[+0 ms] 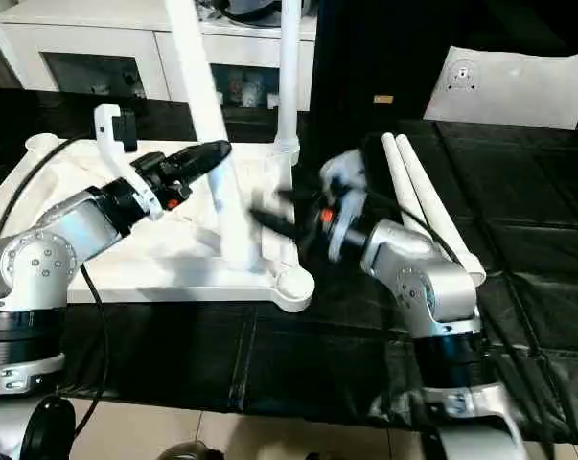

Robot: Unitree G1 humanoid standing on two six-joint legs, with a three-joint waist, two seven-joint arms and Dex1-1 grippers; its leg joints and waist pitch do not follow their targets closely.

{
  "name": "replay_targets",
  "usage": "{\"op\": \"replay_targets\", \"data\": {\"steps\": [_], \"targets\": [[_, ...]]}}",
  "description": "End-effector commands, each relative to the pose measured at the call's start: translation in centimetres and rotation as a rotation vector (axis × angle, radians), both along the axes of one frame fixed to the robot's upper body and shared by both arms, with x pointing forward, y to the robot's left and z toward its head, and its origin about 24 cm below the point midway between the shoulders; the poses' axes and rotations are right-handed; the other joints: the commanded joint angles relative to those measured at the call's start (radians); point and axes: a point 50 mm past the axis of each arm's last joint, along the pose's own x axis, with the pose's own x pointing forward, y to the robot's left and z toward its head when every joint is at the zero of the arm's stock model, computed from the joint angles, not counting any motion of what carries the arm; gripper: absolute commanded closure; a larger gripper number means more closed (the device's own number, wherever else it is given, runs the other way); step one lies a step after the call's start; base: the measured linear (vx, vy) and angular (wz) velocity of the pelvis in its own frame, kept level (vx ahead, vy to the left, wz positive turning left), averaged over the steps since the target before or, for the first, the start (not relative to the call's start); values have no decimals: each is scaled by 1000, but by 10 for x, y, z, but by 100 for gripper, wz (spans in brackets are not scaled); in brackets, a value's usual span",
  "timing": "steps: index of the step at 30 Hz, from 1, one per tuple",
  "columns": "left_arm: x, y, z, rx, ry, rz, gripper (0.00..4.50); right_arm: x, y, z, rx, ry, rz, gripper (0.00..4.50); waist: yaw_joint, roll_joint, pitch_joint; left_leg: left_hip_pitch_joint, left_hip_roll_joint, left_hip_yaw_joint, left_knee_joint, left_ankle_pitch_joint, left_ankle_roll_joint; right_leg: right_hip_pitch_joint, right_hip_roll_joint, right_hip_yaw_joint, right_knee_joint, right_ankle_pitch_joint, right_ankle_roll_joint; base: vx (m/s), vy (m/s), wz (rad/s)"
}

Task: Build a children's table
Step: Pick table leg

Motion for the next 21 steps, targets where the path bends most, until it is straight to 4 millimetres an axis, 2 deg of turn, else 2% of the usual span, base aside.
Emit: {"op": "replay_targets", "data": {"steps": [1, 3, 4, 9, 13, 21], "targets": [[-1, -4, 10, 22, -46, 1, 268, -1, 13, 0, -62, -25, -20, 30, -1, -12, -79, 14, 93, -44, -70, -103, 9, 53, -111, 83, -68, -308, -91, 0, 0, 0], [-1, -5, 12, 35, -55, 1, 268, -4, 18, -3, -78, -19, 4, 30, 0, -8, -79, 14, 93, -44, -70, -107, 13, 53, -113, 84, -68, -312, -91, 0, 0, 0], [-1, -5, 12, 35, -55, 1, 268, -4, 18, -3, -78, -19, 5, 30, -1, -11, -78, 14, 93, -44, -70, -110, 14, 53, -113, 84, -69, -316, -89, 0, 0, 0], [-5, -14, 19, 107, -101, -11, 268, -6, 33, -6, -102, 7, -9, 30, -2, -7, -77, 16, 97, -45, -73, -119, 3, 51, -114, 86, -69, -321, -83, 0, 0, 0], [-8, -23, 22, 132, -125, -37, 268, -8, 42, -9, -109, 13, 6, 30, -1, -11, -77, 15, 99, -46, -74, -117, 0, 51, -115, 88, -66, -301, -88, 0, 0, 0], [-15, -34, 25, 191, -169, -100, 268, -8, 46, -16, -140, 37, 32, 30, -3, -11, -76, 15, 96, -46, -74, -126, -8, 52, -115, 89, -69, -326, -70, 0, 0, 0]]}}
